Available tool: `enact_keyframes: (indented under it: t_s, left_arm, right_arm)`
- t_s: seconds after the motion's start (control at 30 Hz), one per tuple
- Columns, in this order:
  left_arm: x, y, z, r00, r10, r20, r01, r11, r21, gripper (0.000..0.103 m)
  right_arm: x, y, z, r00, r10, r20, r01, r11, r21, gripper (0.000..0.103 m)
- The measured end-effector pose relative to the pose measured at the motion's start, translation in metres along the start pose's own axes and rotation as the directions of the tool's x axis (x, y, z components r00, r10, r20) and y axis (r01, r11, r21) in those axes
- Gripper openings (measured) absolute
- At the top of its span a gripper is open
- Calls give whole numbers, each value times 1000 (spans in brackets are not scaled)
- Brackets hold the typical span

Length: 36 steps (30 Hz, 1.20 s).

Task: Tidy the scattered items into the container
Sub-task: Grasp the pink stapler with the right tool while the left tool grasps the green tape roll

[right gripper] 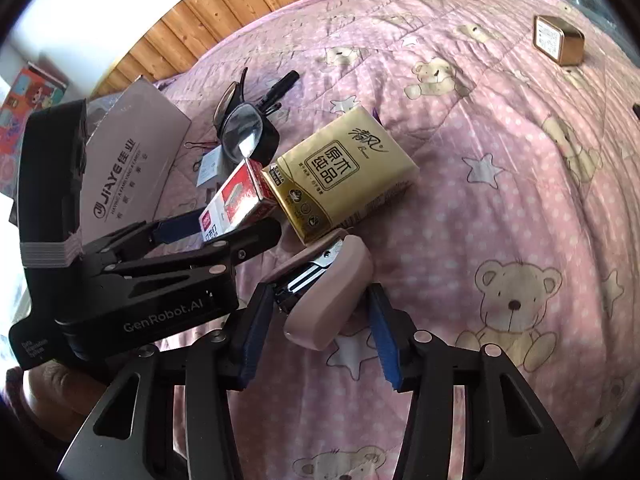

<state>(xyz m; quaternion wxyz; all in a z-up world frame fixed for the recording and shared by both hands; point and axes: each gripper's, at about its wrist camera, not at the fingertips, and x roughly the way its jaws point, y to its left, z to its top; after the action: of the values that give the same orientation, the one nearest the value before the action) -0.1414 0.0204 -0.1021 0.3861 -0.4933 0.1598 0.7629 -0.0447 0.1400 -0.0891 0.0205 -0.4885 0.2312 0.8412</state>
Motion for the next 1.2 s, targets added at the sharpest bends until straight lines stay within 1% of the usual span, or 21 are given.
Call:
enact_keyframes:
  t_s: [0.07,0.1,0.13,0.17,0.3,0.43,0.5,0.57,0.6,0.63,0.7,0.77,0.8,0.83,0.87,0.97,1.03,1.1,1.13,1.17,1.2]
  left_arm:
    - [1,5,6,999,-32,9,32,999,-24,72]
    - [0,9,9,998,-55,14,55,997,-45,67]
    - [0,13,11,997,-78,16,79,995,-62,56]
    - [-1,16,12,995,-101,17,102,992,-76,49]
    - [-5,17,10,993,-116,20,117,988,-99,49]
    - [-9,13,4,993,-117,27,119,986,-119,49]
    - [-10,12,3,992,-125,29,127,983,-129,49]
    - [-13,14,1,989,-147,30,150,978,-143,49]
    - [-14,14,1,989,-147,28,149,978,-145,49]
    - [-16,15,0,990,-139,28,142,979,-145,49]
    - [-20,18,-2,989,-141,32,145,978,-153,49]
    - [-24,22,-3,988,-148,39,153,974,-168,49]
    - [-26,23,-4,987,-152,42,157,972,-175,49]
    - [-27,24,-4,987,-154,46,160,970,-182,49]
    - [-28,25,-4,987,-156,49,162,969,-184,49]
    - [-28,24,-5,986,-158,51,165,968,-189,49]
    - [-29,25,-6,987,-155,52,162,968,-194,49]
    - [-29,27,-7,988,-144,51,151,968,-200,49]
    - [-30,28,-7,989,-140,52,148,968,-204,49]
    - [-32,29,-8,990,-132,54,140,968,-209,49]
    - [-34,30,-8,990,-126,57,136,968,-212,49]
  right_arm:
    - [-2,-1,4,999,-36,13,36,999,-22,50]
    - [-4,-3,6,999,-47,21,48,998,-27,50]
    - [-4,-6,8,998,-52,23,53,998,-29,50]
    - [-4,-10,10,999,-49,22,49,999,-21,50]
    - [0,-18,17,1000,-12,15,12,1000,4,53]
    - [7,-10,19,998,-34,44,36,999,-27,57]
    - [7,-8,17,997,-48,65,51,998,-45,52]
    - [5,-10,18,998,-29,61,32,998,-46,30]
    - [3,-12,19,998,-21,59,24,999,-46,26]
    - [2,-13,19,998,-23,56,26,998,-53,17]
    - [-2,-16,19,998,-30,53,33,997,-69,17]
    - [-3,-20,19,999,-21,26,23,998,-66,18]
    - [-5,-23,19,999,-17,33,19,999,-43,22]
    - [-6,-25,19,999,-4,42,5,1000,-19,40]
    - [-5,-25,20,999,9,47,-9,1000,0,50]
    - [7,-17,25,999,7,47,-8,1000,13,50]
    - [13,-8,30,995,-46,86,47,999,-4,51]
    - [16,-6,33,986,-109,130,111,994,-7,47]
    - [17,-7,35,983,-121,139,123,992,-4,35]
    - [16,-8,37,981,-135,140,138,990,-10,27]
    - [15,-10,37,981,-135,139,138,990,-16,27]
